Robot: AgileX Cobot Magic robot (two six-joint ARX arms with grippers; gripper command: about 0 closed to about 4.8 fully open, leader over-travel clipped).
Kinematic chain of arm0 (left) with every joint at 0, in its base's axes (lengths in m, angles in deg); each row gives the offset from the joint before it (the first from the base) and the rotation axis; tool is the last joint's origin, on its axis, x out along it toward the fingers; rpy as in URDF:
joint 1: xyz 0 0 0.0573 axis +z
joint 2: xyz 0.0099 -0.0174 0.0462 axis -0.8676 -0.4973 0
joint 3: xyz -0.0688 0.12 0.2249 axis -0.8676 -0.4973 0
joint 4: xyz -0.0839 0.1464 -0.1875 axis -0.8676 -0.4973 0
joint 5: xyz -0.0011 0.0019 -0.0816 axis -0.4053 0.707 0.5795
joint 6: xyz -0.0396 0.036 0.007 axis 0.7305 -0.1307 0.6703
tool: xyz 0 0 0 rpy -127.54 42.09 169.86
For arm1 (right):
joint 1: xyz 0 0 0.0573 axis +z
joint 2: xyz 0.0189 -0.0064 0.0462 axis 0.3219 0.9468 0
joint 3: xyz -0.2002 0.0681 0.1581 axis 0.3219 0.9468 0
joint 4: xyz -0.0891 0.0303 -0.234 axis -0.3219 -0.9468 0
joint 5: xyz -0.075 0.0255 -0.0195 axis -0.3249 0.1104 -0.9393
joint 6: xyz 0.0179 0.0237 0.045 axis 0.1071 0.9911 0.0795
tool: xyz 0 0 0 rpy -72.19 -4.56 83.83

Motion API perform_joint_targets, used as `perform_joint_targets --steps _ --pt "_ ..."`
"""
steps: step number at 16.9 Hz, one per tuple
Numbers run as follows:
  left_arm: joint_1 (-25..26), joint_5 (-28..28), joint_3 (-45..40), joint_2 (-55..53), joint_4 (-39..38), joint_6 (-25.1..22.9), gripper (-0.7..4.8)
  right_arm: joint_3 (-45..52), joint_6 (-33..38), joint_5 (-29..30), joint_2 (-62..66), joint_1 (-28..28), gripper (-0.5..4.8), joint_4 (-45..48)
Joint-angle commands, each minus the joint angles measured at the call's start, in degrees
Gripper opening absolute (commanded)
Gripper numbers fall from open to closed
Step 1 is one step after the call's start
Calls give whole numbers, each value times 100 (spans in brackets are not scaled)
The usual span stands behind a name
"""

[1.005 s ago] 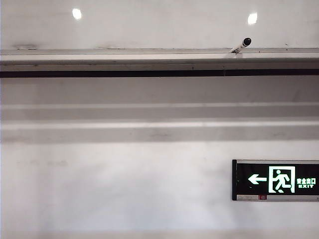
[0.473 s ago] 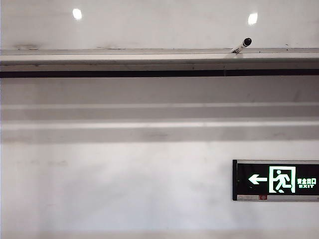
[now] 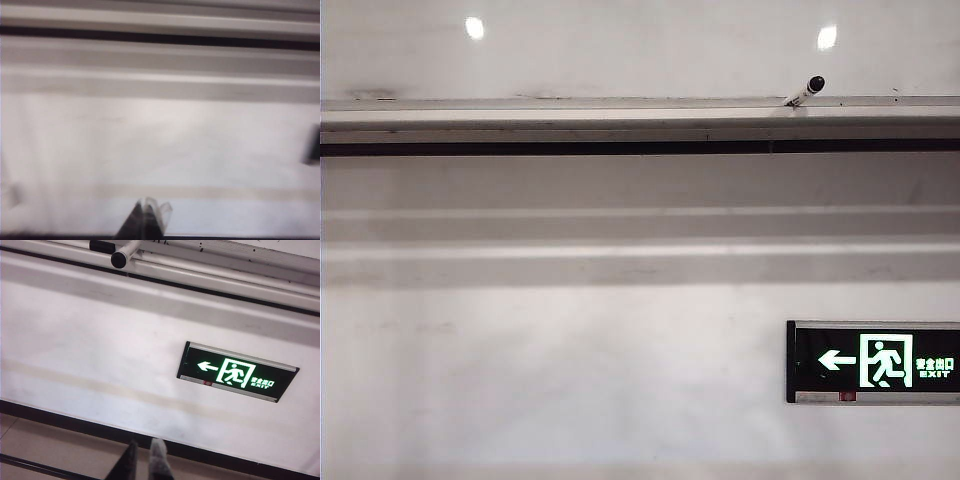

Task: Wipe the whiteboard clean using the black magnetic whiteboard eraser attached to the whiteboard.

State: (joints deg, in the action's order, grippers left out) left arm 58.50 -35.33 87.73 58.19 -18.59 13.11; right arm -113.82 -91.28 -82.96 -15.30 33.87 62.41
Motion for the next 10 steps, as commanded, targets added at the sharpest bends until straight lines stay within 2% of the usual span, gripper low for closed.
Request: perform_joint_targets --steps 1,6,10 --pt "472 79 2 4 -212 72 -6 -17 9 4 -4 4 41 61" --pt "-155 28 2 4 -205 -17 -6 -17 9 4 -4 4 41 59" --pt "-234 90 2 4 -175 -15 -5 -17 9 4 -4 4 41 61"
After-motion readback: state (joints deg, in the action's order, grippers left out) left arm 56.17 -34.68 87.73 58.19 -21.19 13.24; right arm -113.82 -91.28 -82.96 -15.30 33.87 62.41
